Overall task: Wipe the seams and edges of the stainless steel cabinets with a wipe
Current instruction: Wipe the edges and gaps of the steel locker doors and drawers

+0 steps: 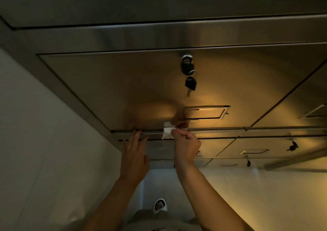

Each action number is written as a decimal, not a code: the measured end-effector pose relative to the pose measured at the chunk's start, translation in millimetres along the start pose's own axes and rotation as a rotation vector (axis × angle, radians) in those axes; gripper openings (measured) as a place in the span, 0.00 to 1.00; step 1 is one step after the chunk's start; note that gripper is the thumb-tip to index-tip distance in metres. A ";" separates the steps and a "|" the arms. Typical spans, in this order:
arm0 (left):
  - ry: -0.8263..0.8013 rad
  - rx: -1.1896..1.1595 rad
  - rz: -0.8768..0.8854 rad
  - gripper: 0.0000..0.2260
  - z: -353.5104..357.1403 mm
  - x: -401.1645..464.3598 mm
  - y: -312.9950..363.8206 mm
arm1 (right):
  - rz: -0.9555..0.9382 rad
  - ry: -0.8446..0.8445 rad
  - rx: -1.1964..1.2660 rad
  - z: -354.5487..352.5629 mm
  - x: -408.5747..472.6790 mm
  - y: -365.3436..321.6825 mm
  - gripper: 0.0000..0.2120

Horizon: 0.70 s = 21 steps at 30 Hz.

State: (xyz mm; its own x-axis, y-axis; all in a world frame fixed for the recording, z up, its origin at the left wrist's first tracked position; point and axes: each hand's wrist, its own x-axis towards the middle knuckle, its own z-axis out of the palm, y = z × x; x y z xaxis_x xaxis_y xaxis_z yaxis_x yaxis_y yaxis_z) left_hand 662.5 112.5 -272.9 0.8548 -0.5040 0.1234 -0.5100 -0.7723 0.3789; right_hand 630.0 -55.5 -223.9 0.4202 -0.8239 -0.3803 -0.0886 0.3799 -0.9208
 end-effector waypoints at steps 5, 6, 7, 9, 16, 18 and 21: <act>0.002 0.036 -0.091 0.36 -8.6 -15.2 -18.8 | 0.061 -0.099 -0.037 26.5 -17.8 11.7 0.04; 0.004 0.036 -0.114 0.38 -9.8 -19.0 -22.0 | 0.078 -0.118 -0.047 32.7 -21.4 14.7 0.04; 0.007 0.033 -0.134 0.39 -10.9 -23.1 -25.1 | 0.095 -0.133 -0.052 39.0 -25.1 17.2 0.04; 0.008 0.036 -0.164 0.40 -13.2 -31.2 -32.5 | 0.124 -0.156 -0.051 51.4 -32.5 21.2 0.04; -0.041 0.043 -0.268 0.39 -14.5 -44.5 -48.3 | 0.225 -0.251 -0.026 92.7 -58.7 33.3 0.04; -0.030 0.024 -0.253 0.39 -14.7 -42.9 -47.7 | 0.260 -0.262 -0.025 104.5 -65.6 35.5 0.05; -0.014 0.006 -0.256 0.39 -15.3 -39.7 -50.7 | 0.308 -0.291 -0.016 119.8 -76.3 37.9 0.04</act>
State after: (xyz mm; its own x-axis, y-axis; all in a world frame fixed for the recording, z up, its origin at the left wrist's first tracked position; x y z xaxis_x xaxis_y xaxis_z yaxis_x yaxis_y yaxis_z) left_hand 655.9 177.5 -282.9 0.9547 -0.2974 0.0116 -0.2781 -0.8774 0.3909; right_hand 702.8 72.2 -219.5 0.6093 -0.5186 -0.5999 -0.2629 0.5816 -0.7698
